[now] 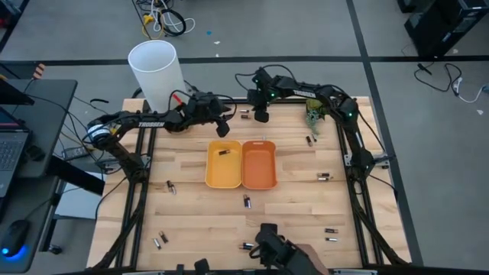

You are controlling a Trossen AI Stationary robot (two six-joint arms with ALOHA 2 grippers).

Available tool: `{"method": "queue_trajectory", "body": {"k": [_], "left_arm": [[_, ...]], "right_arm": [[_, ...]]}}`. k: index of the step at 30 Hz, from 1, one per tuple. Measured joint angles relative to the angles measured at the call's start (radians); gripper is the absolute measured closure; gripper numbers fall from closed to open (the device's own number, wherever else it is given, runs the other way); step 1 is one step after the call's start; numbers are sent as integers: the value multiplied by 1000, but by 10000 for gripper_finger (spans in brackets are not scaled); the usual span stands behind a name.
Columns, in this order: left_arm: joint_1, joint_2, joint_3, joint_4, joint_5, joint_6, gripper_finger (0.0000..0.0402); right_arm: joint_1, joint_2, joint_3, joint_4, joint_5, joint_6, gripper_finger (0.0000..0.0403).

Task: Sort batteries
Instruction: Put the top center silver battery into the orange bin

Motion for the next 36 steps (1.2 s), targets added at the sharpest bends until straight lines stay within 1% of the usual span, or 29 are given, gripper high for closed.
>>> {"method": "queue_trajectory", "body": {"k": [3, 8, 16, 19, 23, 26, 29, 32, 36], "left_arm": [[-2, 0, 0, 12, -6, 0, 266], [-2, 0, 3, 45, -10, 0, 266], [-2, 0, 3, 47, -10, 2, 266], [-2, 0, 3, 45, -10, -2, 266], [-8, 0, 3, 45, -11, -5, 266], [-10, 0, 3, 53, -22, -9, 266], [-10, 9, 3, 98, -48, -30, 266], [-9, 32, 4, 157, -53, -50, 266], [-10, 71, 4, 210, -53, -57, 266]], "right_arm": [[7, 13, 26, 3, 0, 0, 293], [14, 12, 28, 16, -2, -6, 293], [25, 12, 28, 22, -14, -5, 302], [26, 12, 25, -30, -25, -78, 310], [31, 12, 13, -30, -24, -153, 321], [32, 12, 13, -6, -23, -167, 325], [31, 24, 13, 19, -11, -162, 327], [31, 45, 13, 31, 50, -178, 327], [30, 74, 14, 51, 53, -185, 328]]}}
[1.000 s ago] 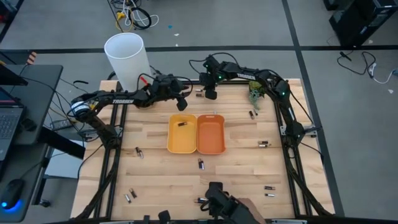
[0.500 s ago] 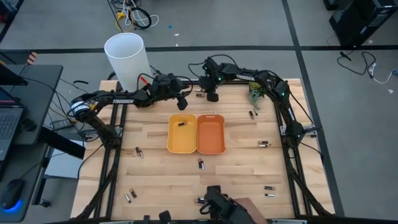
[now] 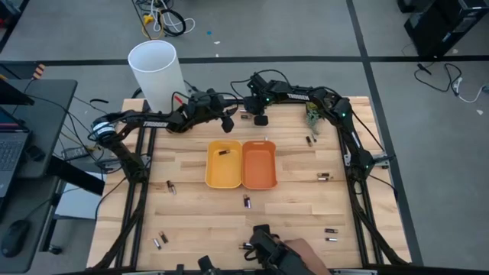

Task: Sort batteries
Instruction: Put the top center silver battery into the orange bin

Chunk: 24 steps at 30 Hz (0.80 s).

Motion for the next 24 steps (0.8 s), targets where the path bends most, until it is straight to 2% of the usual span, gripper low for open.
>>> {"method": "queue_trajectory", "body": {"k": [9, 15, 24], "left_arm": [[0, 104, 0, 20, -14, -62, 266], [0, 122, 0, 29, -14, -76, 266], [1, 120, 0, 86, -13, -73, 266]], "right_arm": [[-3, 13, 15, 28, -3, 21, 327], [-3, 14, 15, 30, -10, 6, 330], [-8, 17, 16, 23, -33, -5, 364]]}}
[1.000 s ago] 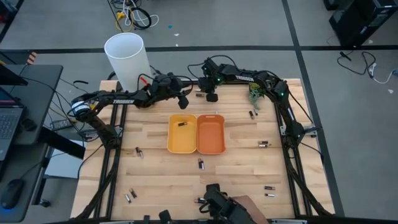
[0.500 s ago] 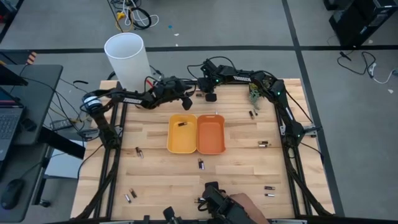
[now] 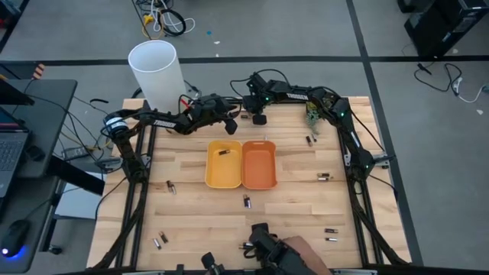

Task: Sort batteries
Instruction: Put the top center silver battery into the orange bin

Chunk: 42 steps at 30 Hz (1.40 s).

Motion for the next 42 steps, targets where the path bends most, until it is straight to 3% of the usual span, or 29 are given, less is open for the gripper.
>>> {"method": "queue_trajectory", "body": {"k": [10, 17, 22, 26, 33, 37, 42], "left_arm": [[1, 0, 0, 9, -12, 24, 266], [1, -1, 0, -12, -17, -2, 266], [10, -1, 0, -89, -82, -16, 266], [76, -1, 31, -256, -159, -135, 266], [227, 43, 298, -667, 34, -97, 256], [237, 100, 419, -795, 156, -44, 248], [213, 190, 493, -842, 176, 6, 247]], "right_arm": [[-20, 0, 1, -13, -19, 28, 402], [-42, -3, 1, -30, -25, 79, 401], [-47, -13, -1, -45, -17, 140, 403], [-49, -34, -2, -92, -37, 189, 393], [-41, -36, -2, -73, -106, 253, 364], [-36, -36, -2, -117, -109, 271, 350], [-37, -36, -2, -191, -121, 275, 343]]}}
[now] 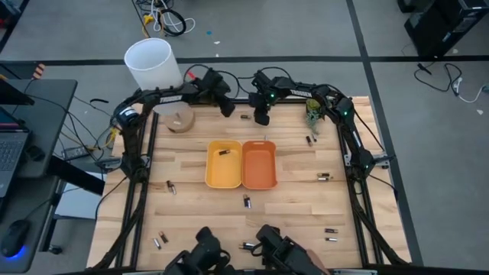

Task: Sort batteries
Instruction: Put the top center silver battery into the orange bin

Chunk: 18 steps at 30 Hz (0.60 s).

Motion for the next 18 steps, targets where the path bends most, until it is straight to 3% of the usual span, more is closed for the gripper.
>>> {"method": "queue_trajectory", "body": {"k": [9, 14, 18], "left_arm": [[-8, 93, 59, -83, -22, 46, 247], [-9, 120, 59, -117, -122, 55, 247], [-2, 123, 59, -113, -130, 56, 247]], "right_arm": [[-16, -2, 1, -45, -33, -2, 345], [-20, -2, 1, -45, -36, -3, 345], [-20, -2, 1, -45, -36, -3, 345]]}}
